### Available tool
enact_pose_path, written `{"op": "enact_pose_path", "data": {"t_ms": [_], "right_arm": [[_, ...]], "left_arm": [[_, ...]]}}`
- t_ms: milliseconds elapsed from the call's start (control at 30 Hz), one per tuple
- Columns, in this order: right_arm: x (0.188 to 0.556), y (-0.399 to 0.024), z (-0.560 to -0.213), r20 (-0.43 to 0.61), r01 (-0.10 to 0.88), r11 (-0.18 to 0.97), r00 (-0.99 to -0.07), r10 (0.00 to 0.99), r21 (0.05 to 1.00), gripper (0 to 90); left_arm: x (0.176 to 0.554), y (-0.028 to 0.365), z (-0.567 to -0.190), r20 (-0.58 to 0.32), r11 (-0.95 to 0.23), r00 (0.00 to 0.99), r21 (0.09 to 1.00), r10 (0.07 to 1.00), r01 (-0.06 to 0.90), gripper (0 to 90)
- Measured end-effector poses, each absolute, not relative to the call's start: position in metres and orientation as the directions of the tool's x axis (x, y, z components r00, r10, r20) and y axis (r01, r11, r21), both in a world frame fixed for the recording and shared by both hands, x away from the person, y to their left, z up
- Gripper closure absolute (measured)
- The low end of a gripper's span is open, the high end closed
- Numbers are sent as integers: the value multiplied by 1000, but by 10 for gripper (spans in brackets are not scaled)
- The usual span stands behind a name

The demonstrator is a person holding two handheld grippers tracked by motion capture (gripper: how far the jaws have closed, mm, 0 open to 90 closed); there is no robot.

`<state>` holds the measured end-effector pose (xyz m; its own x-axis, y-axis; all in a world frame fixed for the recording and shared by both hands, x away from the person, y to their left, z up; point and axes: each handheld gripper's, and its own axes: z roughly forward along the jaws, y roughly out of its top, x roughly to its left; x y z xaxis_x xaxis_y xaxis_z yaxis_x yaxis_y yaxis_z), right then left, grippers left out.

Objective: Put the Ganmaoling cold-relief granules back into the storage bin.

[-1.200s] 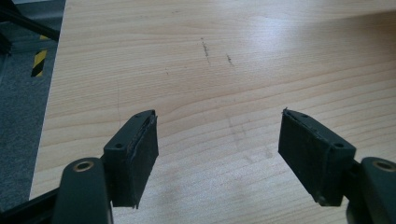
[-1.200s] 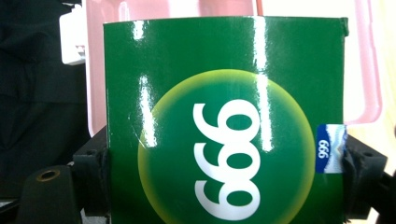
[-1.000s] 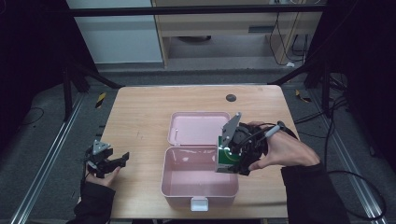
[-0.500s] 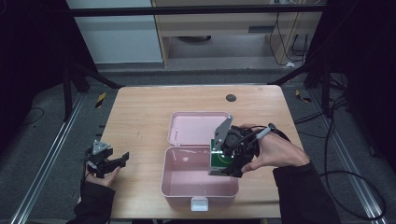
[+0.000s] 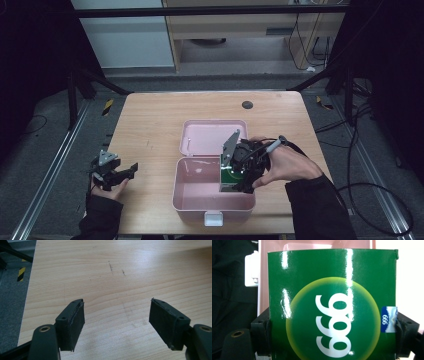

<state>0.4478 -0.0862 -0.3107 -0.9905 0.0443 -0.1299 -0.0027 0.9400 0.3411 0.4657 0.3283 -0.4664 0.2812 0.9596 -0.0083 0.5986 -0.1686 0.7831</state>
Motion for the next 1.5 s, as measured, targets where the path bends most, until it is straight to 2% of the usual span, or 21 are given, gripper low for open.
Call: {"op": "enact_pose_path", "data": {"t_ms": [1000,1100,1367,1500], "right_arm": [[450,-74,-346,-92,-25,956,-996,2,293,161],[451,-76,-350,-75,-8,948,-997,17,317,161],[451,-81,-362,-61,-7,950,-998,13,312,159],[452,-81,-368,-77,-14,958,-997,9,287,157]], "left_arm": [[465,329,-466,-10,-166,280,785,960,596,277],[465,329,-466,-9,-168,282,786,959,595,277],[465,328,-466,-8,-168,281,785,960,597,277],[466,329,-466,-9,-167,280,784,960,598,277]]}}
